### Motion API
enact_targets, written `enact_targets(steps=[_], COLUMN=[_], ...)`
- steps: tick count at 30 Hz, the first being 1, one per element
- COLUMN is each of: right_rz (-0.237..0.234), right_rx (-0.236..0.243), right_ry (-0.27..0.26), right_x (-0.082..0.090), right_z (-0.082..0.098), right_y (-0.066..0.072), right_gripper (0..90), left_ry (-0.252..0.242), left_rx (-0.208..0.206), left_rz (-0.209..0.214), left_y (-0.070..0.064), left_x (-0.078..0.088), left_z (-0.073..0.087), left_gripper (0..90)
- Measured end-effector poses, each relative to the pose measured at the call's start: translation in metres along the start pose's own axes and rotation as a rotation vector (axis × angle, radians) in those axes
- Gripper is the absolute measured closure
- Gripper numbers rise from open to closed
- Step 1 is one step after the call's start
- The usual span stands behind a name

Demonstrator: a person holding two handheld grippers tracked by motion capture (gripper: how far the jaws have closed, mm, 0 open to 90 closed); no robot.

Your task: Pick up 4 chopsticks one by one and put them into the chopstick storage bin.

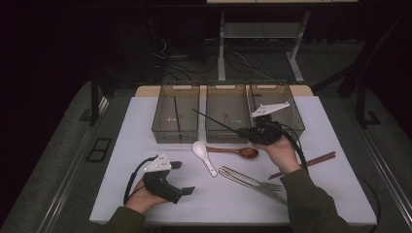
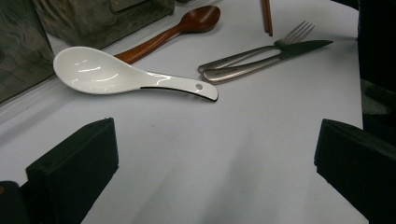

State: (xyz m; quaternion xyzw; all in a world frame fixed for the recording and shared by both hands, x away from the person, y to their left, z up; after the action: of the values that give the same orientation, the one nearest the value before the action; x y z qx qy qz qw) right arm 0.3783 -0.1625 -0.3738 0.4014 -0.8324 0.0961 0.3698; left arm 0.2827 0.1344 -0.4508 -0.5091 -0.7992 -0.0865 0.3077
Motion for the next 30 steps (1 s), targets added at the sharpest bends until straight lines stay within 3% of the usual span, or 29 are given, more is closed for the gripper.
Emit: enact_targets(steps=[19, 30], right_rz=[0.057, 0.086], right_rx=[-0.026, -0.021], right_ry=[0.007, 0.072], right_x=[-0.04, -0.075], right_z=[-0.067, -0.092], right_y=[0.005, 0.017], right_gripper=[85.4, 85.4], left_ry=[-0.017, -0.011], left_rx=[0.011, 0.003], left_rz=[-0.001, -0.002], left_y=[0.001, 0.0], left_x=[0.002, 0.002], left_z=[-0.001, -0.001], left_gripper=[0.0, 0.0])
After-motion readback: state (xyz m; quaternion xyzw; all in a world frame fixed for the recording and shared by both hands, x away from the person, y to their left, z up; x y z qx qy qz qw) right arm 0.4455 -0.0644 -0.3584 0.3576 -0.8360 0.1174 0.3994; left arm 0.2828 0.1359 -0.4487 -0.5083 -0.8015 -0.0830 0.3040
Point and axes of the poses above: each handheld gripper's, and its own axes: x roughly backward along the jaws, z roughly out of its underside, y roughly to its left, the point moved 3 cm from there along -x, roughly forward along the jaws, and after that the axes turned 5 degrees about y, right-handed, at the moved point
